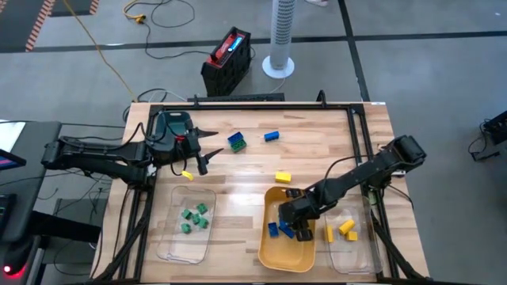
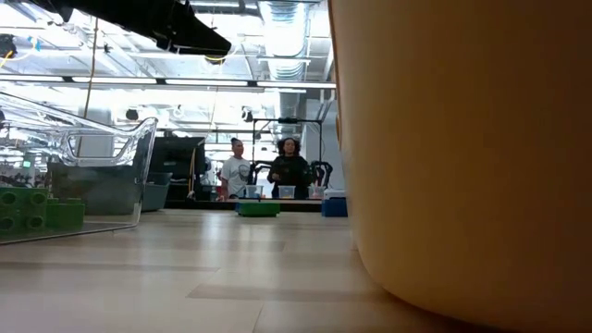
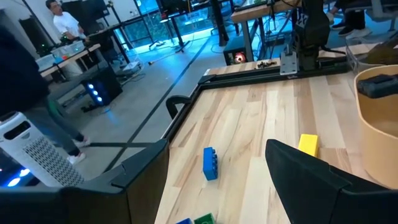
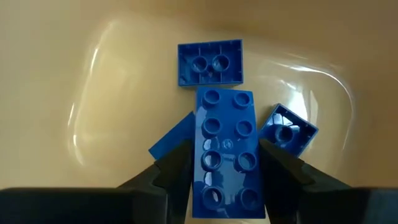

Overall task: Sort blocks
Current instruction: Put the blue game piece into the yellow bin

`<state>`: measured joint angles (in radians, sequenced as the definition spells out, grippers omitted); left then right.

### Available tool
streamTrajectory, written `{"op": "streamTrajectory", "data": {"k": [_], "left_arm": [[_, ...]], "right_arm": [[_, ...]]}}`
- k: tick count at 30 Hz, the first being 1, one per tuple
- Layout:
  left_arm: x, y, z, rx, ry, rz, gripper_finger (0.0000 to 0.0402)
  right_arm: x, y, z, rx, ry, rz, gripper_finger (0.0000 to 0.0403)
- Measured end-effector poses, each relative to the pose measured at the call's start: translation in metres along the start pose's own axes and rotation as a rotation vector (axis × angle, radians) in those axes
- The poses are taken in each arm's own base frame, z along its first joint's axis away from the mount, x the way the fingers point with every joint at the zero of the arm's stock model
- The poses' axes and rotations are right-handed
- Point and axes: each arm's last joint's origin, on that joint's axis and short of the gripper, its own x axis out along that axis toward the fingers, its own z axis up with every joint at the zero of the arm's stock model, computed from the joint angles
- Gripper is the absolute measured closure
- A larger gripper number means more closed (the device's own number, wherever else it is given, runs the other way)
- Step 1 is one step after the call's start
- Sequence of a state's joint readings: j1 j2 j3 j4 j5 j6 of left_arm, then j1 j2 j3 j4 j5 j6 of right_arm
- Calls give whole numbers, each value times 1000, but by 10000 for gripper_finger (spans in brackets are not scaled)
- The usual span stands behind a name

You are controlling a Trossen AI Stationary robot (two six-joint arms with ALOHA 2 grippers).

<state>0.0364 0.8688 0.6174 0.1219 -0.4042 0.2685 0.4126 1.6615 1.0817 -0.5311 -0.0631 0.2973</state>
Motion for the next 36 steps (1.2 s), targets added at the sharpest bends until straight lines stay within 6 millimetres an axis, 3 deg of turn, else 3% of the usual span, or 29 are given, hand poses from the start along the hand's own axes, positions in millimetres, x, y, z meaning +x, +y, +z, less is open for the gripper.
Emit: {"op": "streamTrajectory", "data": {"k": [8,22,28,36], "left_arm": [[0,0,0,-1,0,0,139],[0,0,0,-4,4,-2,139],[0,0,-1,-20,9,-4,139],[0,0,-1,-25,9,-4,139]], "right_arm": [[-9,0,3,43,-42,13,225],[-33,0,5,74,-112,26,185],[-66,3,6,34,-232,34,184],[-115,1,4,-92,-496,-228,184]]}}
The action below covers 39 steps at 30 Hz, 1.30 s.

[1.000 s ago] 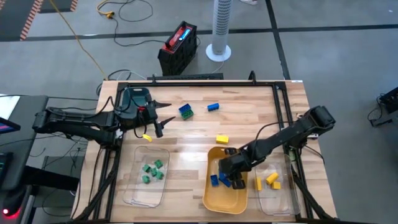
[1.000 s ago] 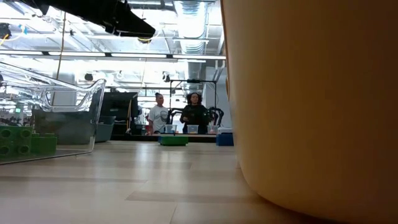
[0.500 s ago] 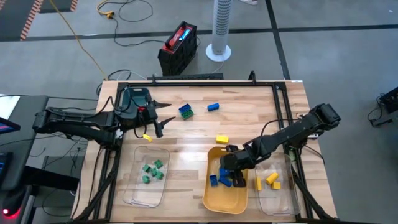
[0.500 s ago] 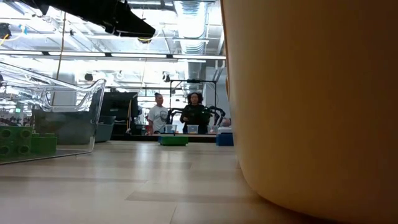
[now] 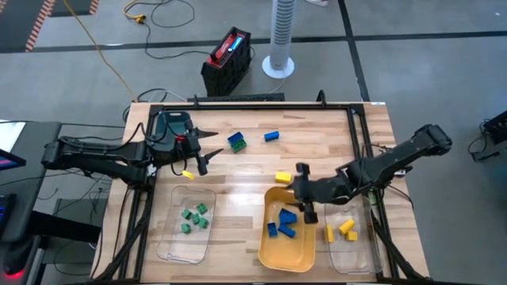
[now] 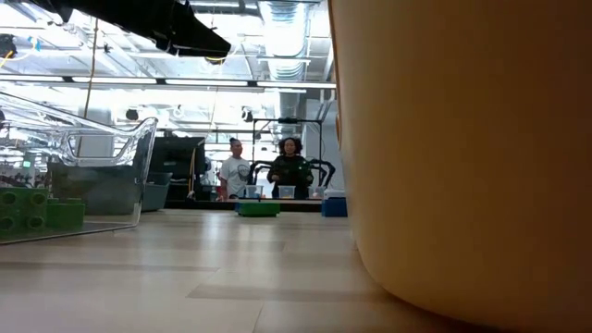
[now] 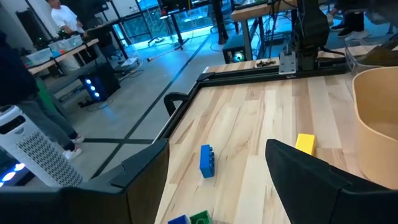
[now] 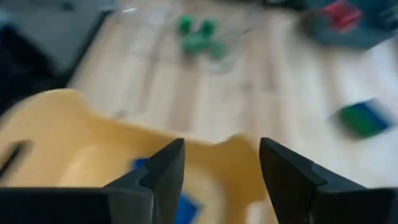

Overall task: Sort blocks
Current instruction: Put the blue game piece into the yellow bin

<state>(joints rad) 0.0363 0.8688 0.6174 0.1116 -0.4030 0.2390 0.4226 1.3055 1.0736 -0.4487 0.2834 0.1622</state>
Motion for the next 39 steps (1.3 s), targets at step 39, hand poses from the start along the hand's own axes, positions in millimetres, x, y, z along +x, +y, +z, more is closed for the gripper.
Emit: {"op": "streamTrajectory", "data": {"k": [39], "left_arm": [[0,-1,-2,-6,22,-5,139]], "right_arm": [[94,-156,-55,5,-491,-347,179]]}}
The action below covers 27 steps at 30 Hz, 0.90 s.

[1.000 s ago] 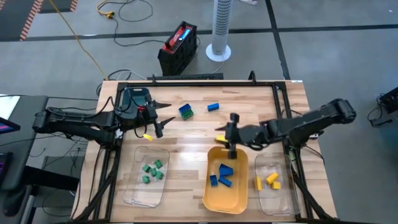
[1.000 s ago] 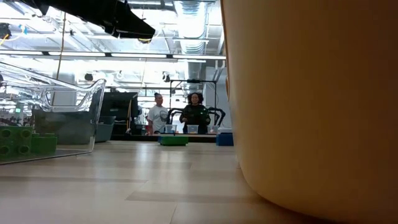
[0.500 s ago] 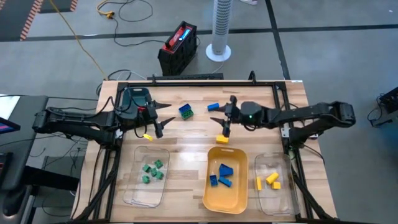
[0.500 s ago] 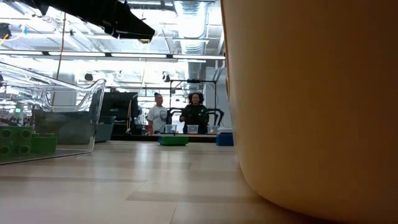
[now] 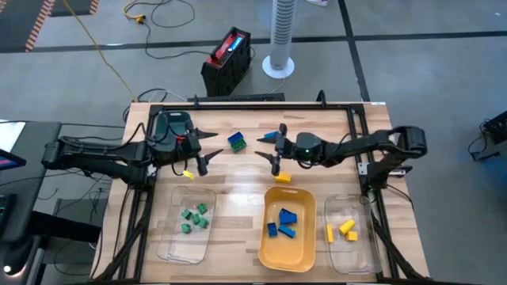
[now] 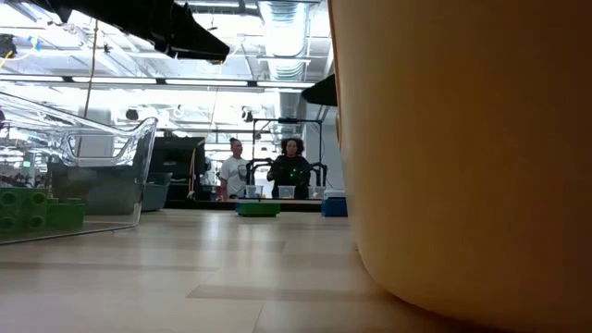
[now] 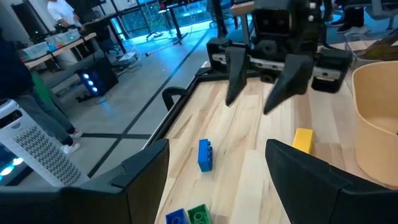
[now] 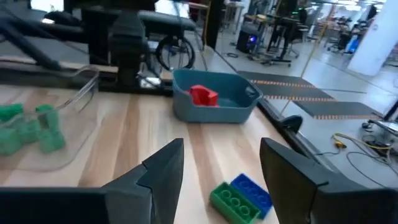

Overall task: Sort blocks
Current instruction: Put the blue game piece into the yellow bin

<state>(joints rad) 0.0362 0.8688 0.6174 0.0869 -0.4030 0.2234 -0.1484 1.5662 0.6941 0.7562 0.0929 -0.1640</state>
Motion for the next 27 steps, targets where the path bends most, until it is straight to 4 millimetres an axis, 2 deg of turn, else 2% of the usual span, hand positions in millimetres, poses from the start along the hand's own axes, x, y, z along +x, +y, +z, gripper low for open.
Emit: {"op": "streamTrajectory", "data": {"k": [13,19,27], "left_arm": [[0,0,-2,-6,22,-4,139],[0,-1,-3,-9,27,-5,139],[0,-1,-3,-6,27,-5,139]], "right_arm": [[18,-5,-31,35,26,-29,179],[18,-13,-33,80,35,-43,179],[19,-11,-42,77,188,-21,163]]}}
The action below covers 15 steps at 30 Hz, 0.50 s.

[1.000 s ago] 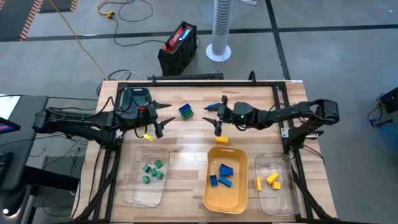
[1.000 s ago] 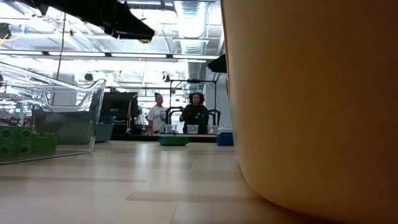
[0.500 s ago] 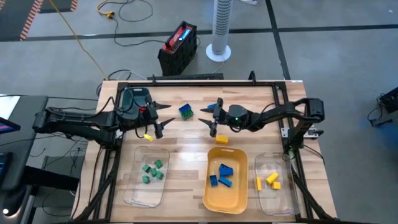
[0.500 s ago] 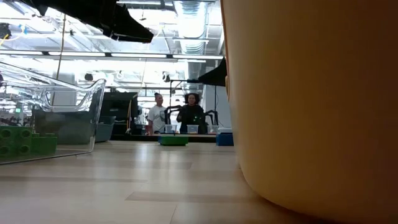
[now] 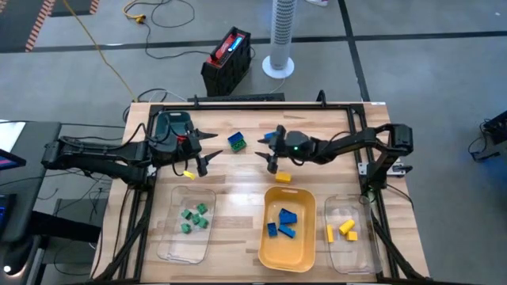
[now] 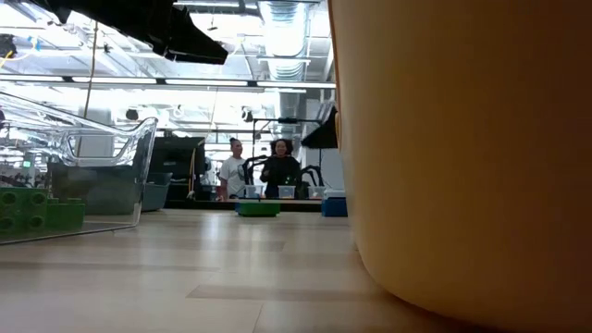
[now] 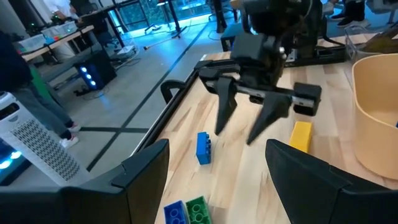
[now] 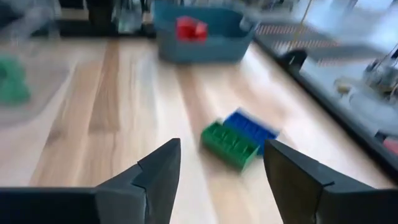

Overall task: Sort blocks
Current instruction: Put the blue game piece into the yellow bin

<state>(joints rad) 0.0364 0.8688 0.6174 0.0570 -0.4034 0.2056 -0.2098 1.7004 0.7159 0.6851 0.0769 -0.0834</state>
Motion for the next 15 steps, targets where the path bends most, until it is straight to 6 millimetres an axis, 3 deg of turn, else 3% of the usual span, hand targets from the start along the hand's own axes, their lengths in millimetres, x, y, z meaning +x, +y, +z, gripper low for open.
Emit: {"op": "streamTrajectory", "data": {"k": [6,11,15], "left_arm": [[0,0,0,13,-1,1,139],[0,0,0,11,-1,1,139],[0,0,0,13,-3,1,139]], "right_arm": [[10,4,12,-23,251,14,150],[14,18,48,-190,501,-13,150],[11,9,73,-264,646,4,150]]}}
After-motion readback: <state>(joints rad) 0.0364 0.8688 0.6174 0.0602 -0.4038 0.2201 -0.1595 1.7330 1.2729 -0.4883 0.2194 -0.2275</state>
